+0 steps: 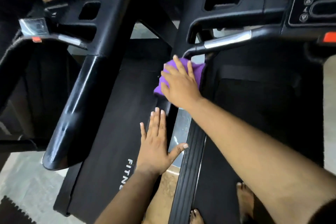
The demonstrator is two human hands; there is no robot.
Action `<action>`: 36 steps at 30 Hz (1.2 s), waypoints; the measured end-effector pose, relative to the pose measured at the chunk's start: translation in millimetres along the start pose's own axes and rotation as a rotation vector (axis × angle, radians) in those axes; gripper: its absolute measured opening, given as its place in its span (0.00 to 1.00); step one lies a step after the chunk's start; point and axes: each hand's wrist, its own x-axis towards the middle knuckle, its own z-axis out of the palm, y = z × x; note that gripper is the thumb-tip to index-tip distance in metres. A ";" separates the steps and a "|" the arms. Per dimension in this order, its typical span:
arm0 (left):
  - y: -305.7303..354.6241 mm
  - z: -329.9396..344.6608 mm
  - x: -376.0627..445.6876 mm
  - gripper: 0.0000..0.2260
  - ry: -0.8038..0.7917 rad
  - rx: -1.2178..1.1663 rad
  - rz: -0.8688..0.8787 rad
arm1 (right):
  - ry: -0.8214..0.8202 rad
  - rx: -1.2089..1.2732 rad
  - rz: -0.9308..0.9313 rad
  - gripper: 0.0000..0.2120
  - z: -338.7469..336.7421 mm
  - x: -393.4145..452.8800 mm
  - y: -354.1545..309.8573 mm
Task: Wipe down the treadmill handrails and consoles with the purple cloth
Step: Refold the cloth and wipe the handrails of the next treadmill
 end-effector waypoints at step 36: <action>-2.1 -41.2 -154.5 0.09 0.082 -0.943 -0.229 | -0.126 0.696 0.252 0.24 -36.1 -273.2 -122.4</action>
